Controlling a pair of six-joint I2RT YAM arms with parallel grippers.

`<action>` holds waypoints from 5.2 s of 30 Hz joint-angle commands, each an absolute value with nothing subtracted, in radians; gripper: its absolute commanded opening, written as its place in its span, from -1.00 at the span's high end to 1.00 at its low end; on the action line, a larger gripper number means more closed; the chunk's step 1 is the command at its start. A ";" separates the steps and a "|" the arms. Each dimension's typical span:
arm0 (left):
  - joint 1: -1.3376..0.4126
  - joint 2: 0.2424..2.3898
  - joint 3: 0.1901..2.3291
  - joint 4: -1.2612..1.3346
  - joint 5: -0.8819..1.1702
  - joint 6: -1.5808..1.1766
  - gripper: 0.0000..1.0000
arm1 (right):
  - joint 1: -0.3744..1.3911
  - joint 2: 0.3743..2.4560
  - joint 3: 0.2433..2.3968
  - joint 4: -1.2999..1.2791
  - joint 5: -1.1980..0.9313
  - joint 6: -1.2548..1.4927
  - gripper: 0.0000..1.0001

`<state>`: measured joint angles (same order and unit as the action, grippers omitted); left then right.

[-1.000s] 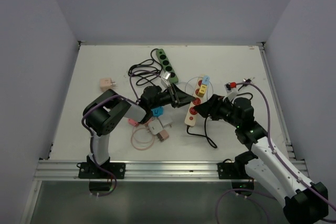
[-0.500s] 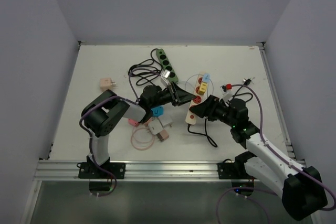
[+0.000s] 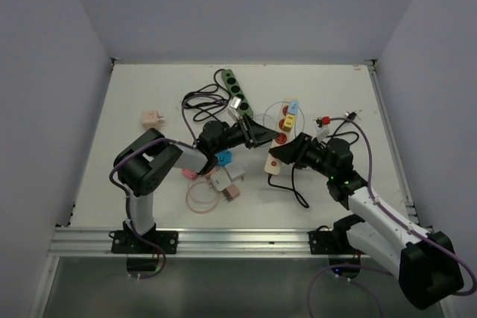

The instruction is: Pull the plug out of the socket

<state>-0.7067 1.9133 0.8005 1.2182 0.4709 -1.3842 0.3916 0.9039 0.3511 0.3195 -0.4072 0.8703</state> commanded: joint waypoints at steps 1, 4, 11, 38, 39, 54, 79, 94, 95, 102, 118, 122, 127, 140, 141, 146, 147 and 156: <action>-0.713 1.848 0.802 1.669 0.439 -1.373 0.69 | 0.402 0.868 0.386 0.292 -0.416 0.790 0.80; -0.712 1.848 0.775 1.671 0.440 -1.367 0.21 | 0.402 0.825 0.434 0.172 -0.393 0.720 0.98; -0.701 1.810 0.700 1.622 0.451 -1.319 -0.43 | 0.403 0.772 0.535 -0.076 -0.333 0.577 1.00; -0.742 1.399 0.798 0.209 0.129 -0.971 -0.89 | 0.402 0.804 0.615 -0.271 -0.247 0.362 1.00; -0.747 1.411 0.795 0.212 0.135 -0.982 -0.85 | 0.403 0.804 0.611 -0.268 -0.247 0.359 1.00; -0.775 1.491 0.789 0.259 0.106 -1.127 -0.69 | 0.466 0.822 0.551 -0.235 -0.157 0.356 1.00; -0.822 1.723 0.810 0.428 0.068 -1.425 -0.03 | 0.618 0.830 0.437 -0.150 0.025 0.408 1.00; -0.831 1.749 0.825 0.529 0.074 -1.269 1.00 | 0.620 0.968 0.475 -0.155 0.017 0.434 0.51; -0.831 1.747 0.827 0.534 0.077 -1.264 1.00 | 0.620 0.977 0.479 -0.155 0.023 0.440 0.40; -0.850 1.744 0.844 0.569 0.081 -1.192 1.00 | 0.621 1.100 0.528 -0.158 0.069 0.474 -0.07; -0.865 1.735 0.831 0.643 0.098 -1.117 1.00 | 0.620 1.287 0.571 -0.061 0.055 0.514 0.27; -0.865 1.703 0.813 0.653 0.097 -1.092 1.00 | 0.618 1.237 0.565 -0.107 0.112 0.512 0.85; -0.864 1.638 0.784 0.658 0.074 -1.069 1.00 | 0.601 1.151 0.535 -0.129 0.167 0.520 1.00; -0.854 1.556 0.750 0.598 0.057 -1.066 1.00 | 0.560 1.031 0.469 -0.115 0.191 0.486 1.00; -0.854 1.545 0.752 0.586 0.051 -1.063 1.00 | 0.555 1.037 0.477 -0.132 0.218 0.489 1.00; -0.856 1.468 0.772 0.458 0.009 -1.031 1.00 | 0.526 1.060 0.483 -0.189 0.302 0.502 1.00; -0.856 1.459 0.773 0.437 0.008 -1.028 1.00 | 0.526 1.060 0.483 -0.189 0.305 0.502 1.00; -0.847 1.425 0.839 0.183 -0.041 -1.037 1.00 | 0.520 1.094 0.505 -0.225 0.330 0.511 1.00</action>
<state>-0.8726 1.5181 0.8093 0.3164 0.0360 -1.0550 0.5945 1.0733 0.5072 -0.0818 0.0158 0.4942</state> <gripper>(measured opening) 0.337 0.400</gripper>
